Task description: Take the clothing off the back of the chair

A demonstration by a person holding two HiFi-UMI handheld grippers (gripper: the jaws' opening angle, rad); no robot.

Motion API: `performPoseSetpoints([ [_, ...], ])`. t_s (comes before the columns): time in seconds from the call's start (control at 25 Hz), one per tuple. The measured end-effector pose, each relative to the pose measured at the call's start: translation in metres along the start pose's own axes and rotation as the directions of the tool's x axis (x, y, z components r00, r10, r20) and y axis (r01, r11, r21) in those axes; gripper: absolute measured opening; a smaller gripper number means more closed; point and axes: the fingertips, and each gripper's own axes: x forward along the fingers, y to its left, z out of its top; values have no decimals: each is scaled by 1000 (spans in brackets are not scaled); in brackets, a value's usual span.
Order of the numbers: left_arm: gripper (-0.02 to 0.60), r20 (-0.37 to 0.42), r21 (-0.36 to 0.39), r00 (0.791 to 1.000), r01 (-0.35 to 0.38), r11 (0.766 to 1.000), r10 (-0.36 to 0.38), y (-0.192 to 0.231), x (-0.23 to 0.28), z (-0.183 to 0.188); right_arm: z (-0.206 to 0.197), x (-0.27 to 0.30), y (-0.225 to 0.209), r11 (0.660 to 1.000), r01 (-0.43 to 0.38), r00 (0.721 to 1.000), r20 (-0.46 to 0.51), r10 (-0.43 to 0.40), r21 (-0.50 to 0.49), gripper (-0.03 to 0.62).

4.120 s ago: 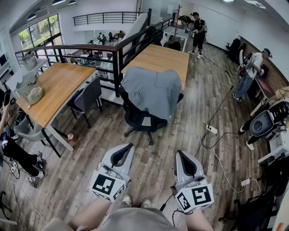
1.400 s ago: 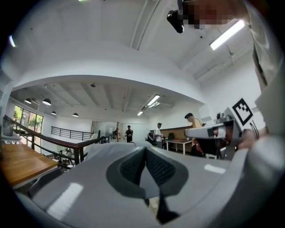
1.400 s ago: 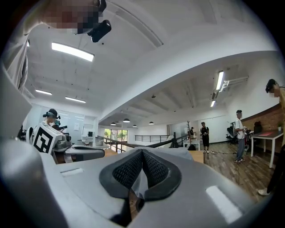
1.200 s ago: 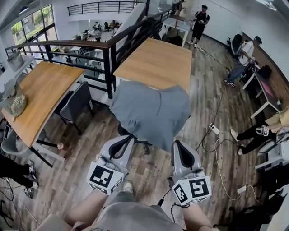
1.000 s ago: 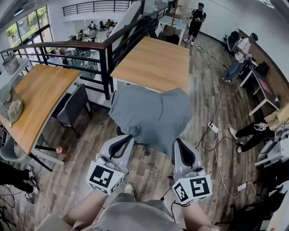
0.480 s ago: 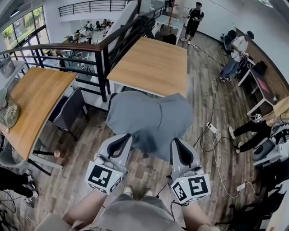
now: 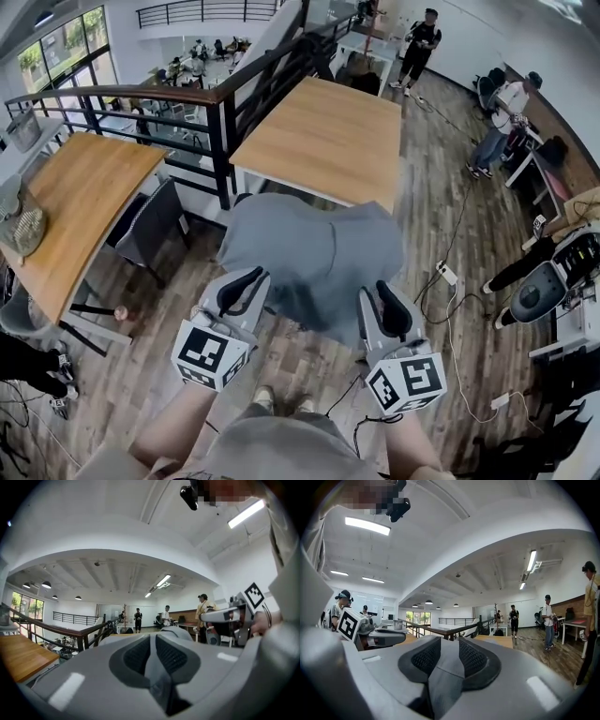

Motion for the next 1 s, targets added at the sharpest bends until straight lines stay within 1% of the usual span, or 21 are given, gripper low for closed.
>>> performPoseSetpoints([
  [0.08,50,-15,5,1000,-18,1000,18,7,7,-2,-1,6,-9,1000,-3,1000,-11,3,0,153],
  [0.2,102,-36,6,999,-40,999,40,17,20,-7,-6,18,-20,1000,-11,1000,-29,11,1,224],
  [0.32,207,-81,3,996,-39,999,39,22,37,-17,-15,32,-30,999,-30,998,-53,31,18,291],
  [0.48,305,-146,-1,988,-49,999,48,29,56,-36,-39,49,-44,999,-41,992,-114,44,33,406],
  [0.56,336,-168,-3,984,-56,998,55,30,60,-48,-55,55,-48,998,-42,988,-149,48,38,458],
  [0.64,354,-181,-10,982,-61,998,58,32,64,-59,-71,58,-52,998,-41,983,-176,50,51,503],
  [0.68,357,-184,-15,981,-65,998,61,33,66,-63,-78,60,-53,997,-39,981,-188,49,60,513],
  [0.8,362,-191,-27,978,-89,996,82,38,72,-70,-93,67,-57,995,-25,976,-212,45,93,514],
  [0.88,365,-197,-49,976,-103,994,91,40,78,-75,-99,72,-60,993,-17,975,-219,43,119,511],
  [1.0,362,-207,-94,975,-101,990,80,39,86,-84,-106,79,-60,991,-10,973,-226,41,136,485],
])
